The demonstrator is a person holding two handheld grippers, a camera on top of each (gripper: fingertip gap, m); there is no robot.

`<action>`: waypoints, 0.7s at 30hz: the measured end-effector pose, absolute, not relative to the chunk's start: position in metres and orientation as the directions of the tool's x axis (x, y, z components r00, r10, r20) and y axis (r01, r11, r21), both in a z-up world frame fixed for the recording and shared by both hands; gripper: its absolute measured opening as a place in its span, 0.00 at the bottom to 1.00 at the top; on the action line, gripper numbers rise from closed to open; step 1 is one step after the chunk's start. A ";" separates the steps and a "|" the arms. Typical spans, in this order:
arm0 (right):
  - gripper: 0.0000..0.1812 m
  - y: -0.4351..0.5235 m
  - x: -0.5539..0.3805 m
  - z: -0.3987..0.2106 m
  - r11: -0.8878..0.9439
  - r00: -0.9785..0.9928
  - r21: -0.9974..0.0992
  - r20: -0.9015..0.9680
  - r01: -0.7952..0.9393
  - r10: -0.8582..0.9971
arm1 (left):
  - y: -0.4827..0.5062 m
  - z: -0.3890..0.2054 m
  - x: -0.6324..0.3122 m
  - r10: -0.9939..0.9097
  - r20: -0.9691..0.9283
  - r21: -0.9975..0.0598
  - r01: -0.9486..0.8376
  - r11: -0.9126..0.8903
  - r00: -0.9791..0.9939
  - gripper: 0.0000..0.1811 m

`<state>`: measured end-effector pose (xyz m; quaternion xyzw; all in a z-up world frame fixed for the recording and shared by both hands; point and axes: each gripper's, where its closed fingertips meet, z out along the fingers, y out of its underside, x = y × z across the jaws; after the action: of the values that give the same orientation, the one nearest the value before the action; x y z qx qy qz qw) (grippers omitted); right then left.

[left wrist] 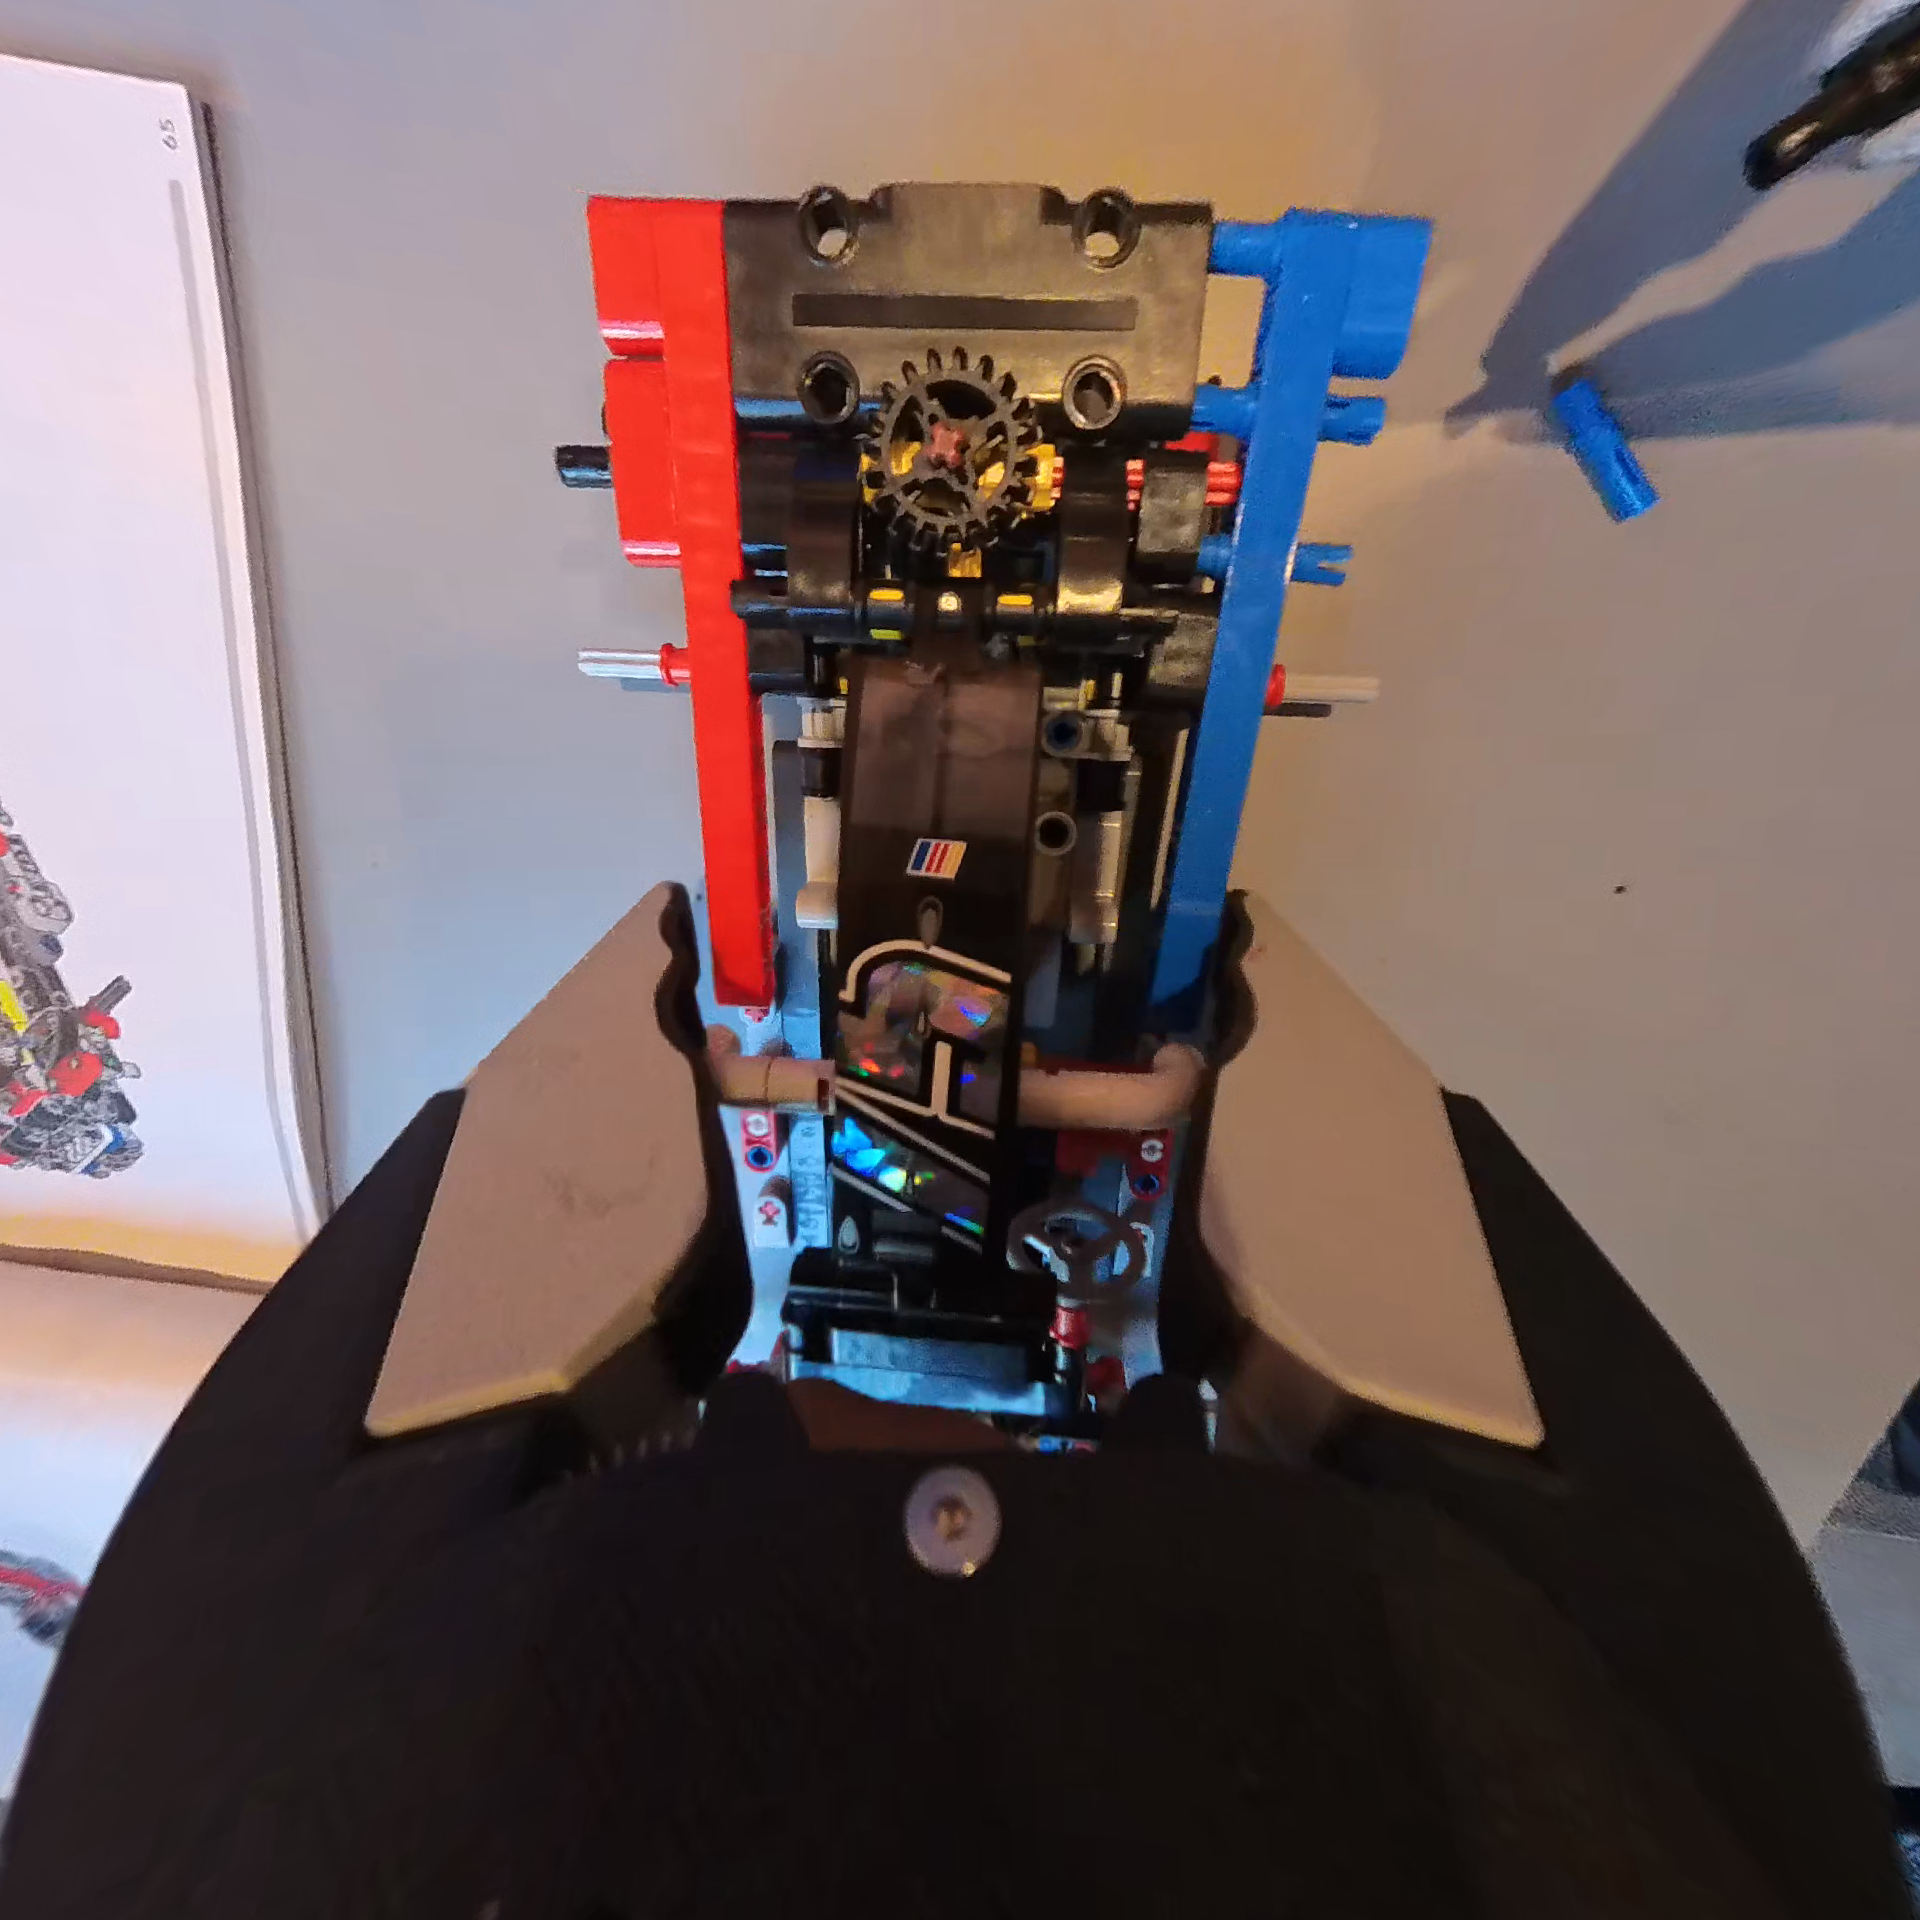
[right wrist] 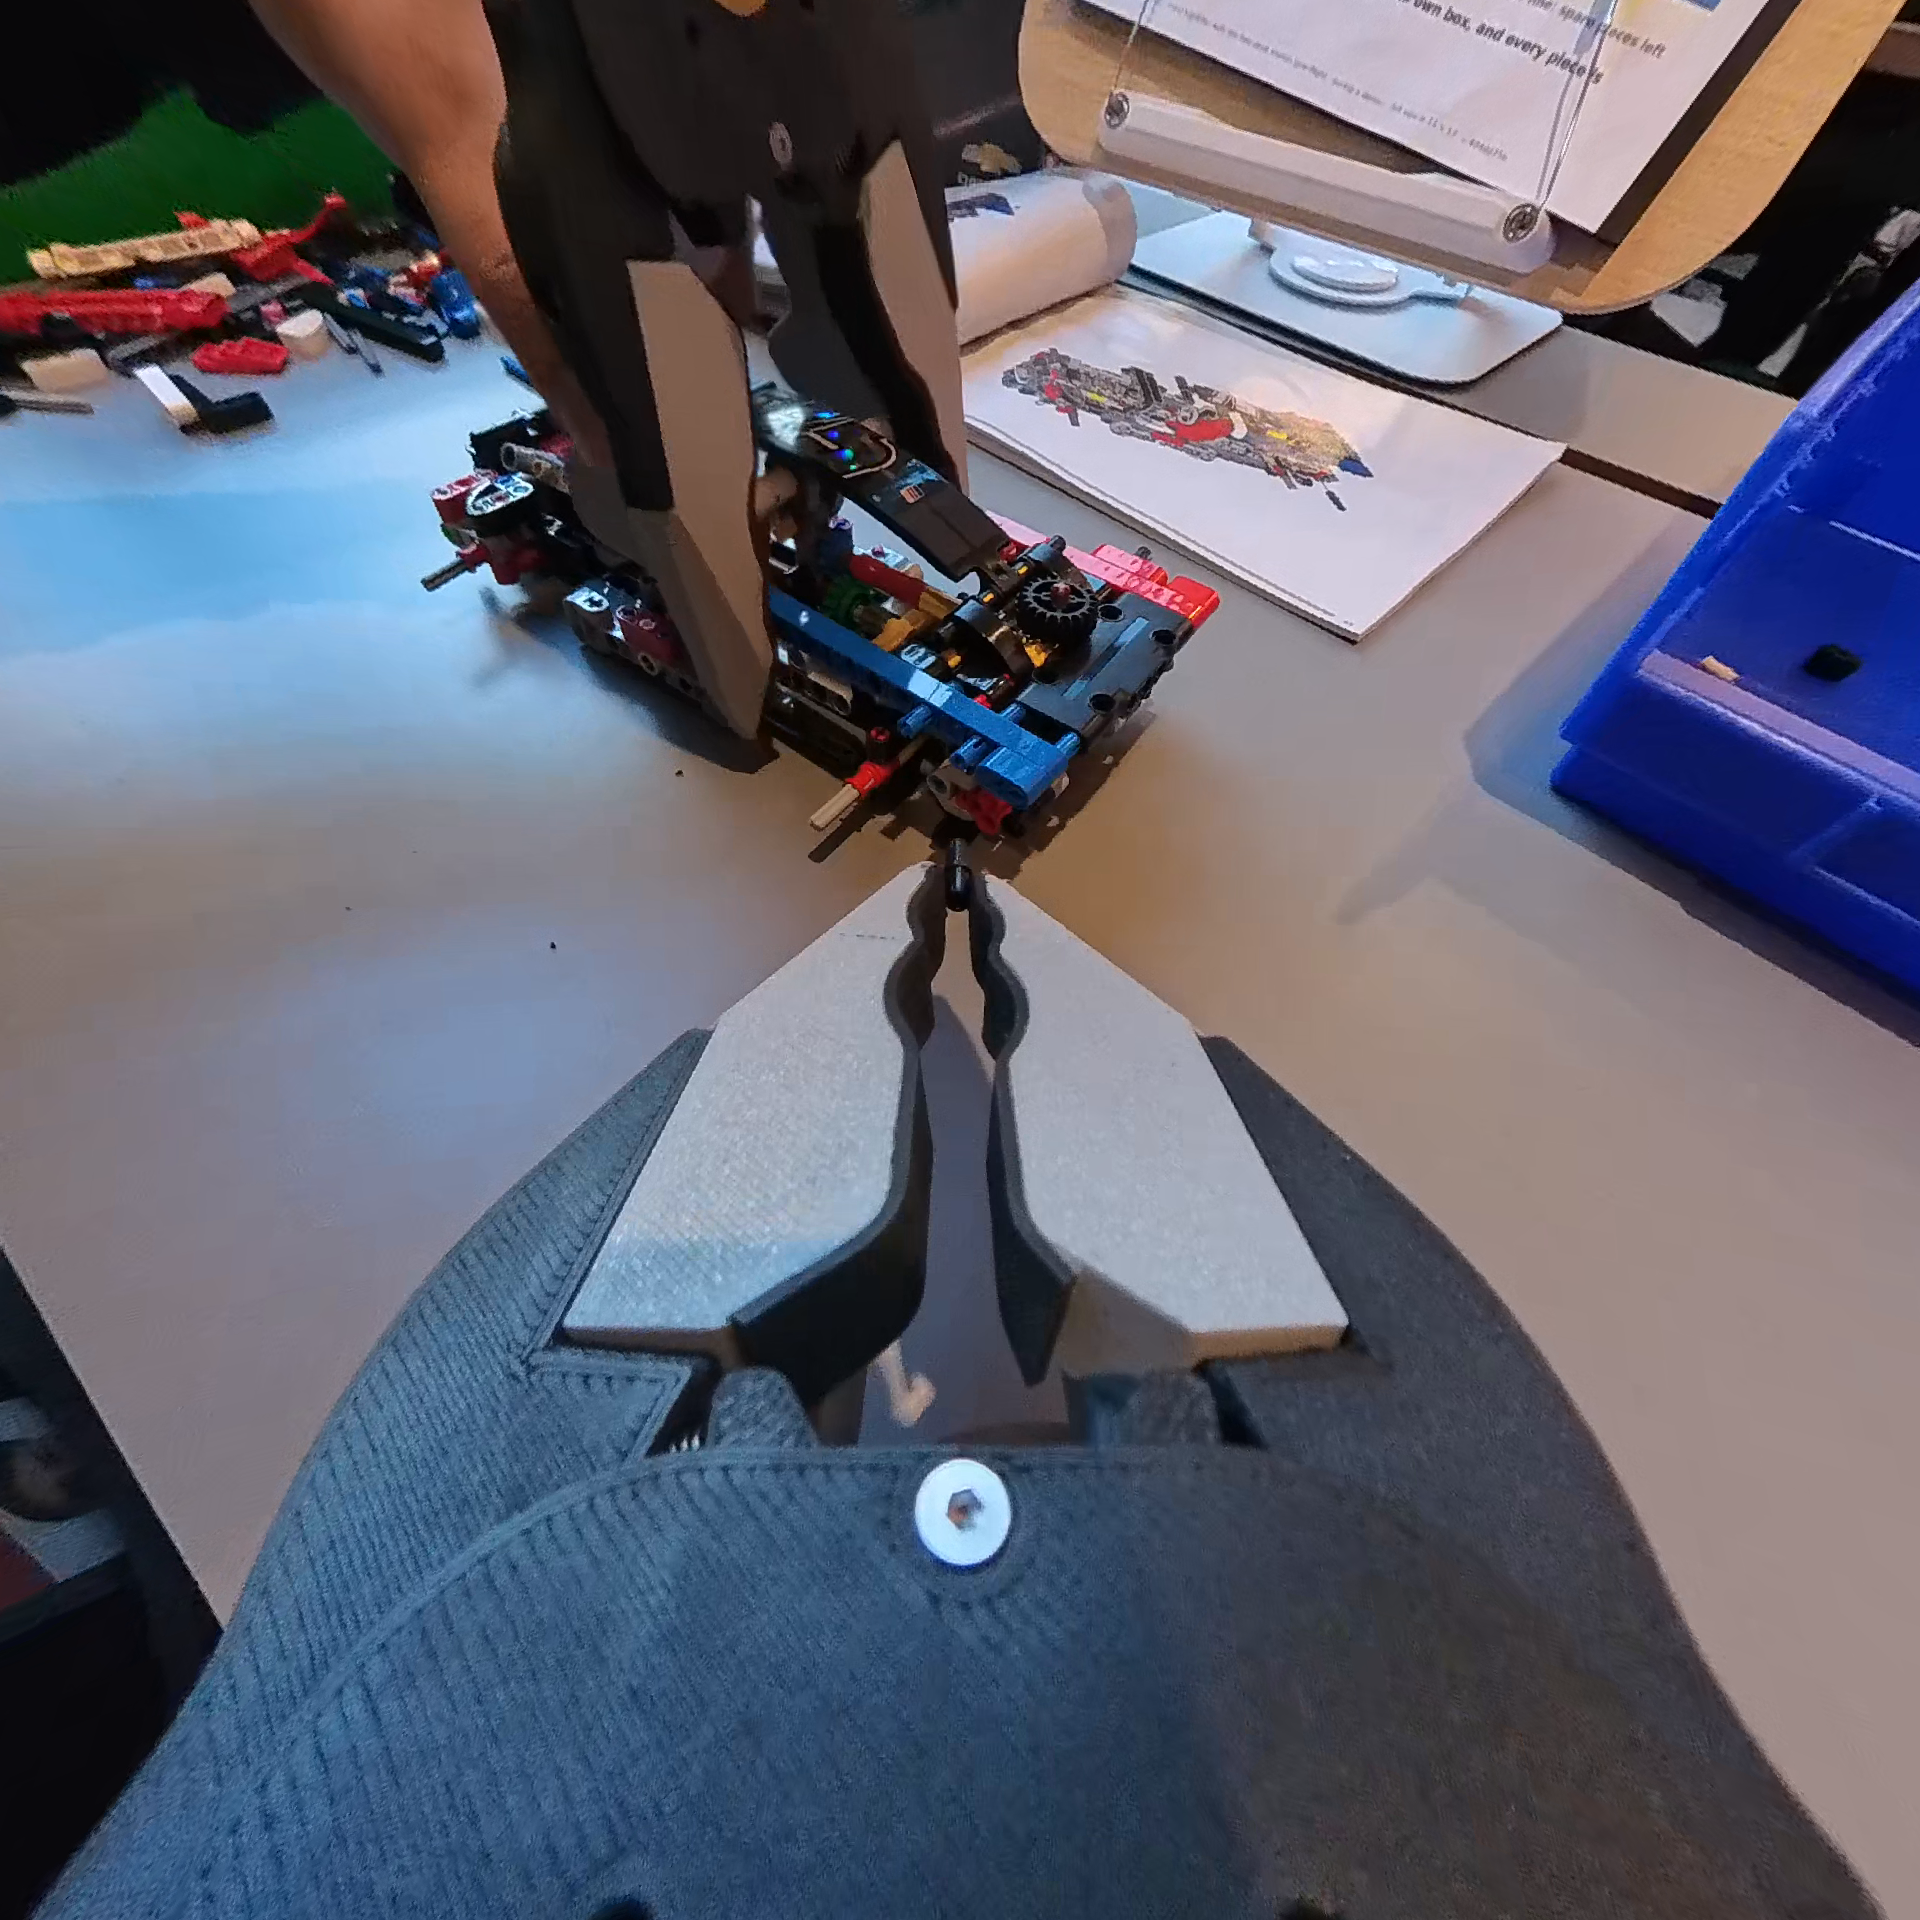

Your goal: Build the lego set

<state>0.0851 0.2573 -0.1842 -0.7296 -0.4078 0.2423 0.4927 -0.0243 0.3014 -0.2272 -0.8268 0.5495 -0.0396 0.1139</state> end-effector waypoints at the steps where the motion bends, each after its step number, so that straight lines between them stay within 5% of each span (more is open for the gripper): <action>1: 0.00 0.257 0.086 -0.184 -0.181 0.549 -0.918 0.046 0.354 0.835 | 0.302 -0.225 -0.023 -0.918 -0.064 -0.234 -0.900 -0.367 0.391 0.54; 10: 0.00 0.258 0.094 -0.180 -0.168 0.551 -0.928 0.047 0.333 0.833 | 0.303 -0.206 -0.018 -0.901 -0.150 -0.258 -0.896 -0.361 0.406 0.55; 16: 0.00 0.271 0.117 -0.185 -0.188 0.567 -0.915 0.053 0.358 0.822 | 0.275 -0.182 -0.039 -0.824 -0.153 -0.443 -0.783 -0.436 0.546 0.51; 21: 0.00 0.284 0.127 -0.206 -0.197 0.486 -0.851 0.077 0.487 0.870 | 0.269 -0.171 -0.043 -0.826 -0.141 -0.480 -0.768 -0.425 0.546 0.51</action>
<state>0.1271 0.2837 -0.2055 -0.7419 -0.4573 0.2186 0.4389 -0.0426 0.2694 -0.1710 -0.8421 0.4732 -0.0579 0.2523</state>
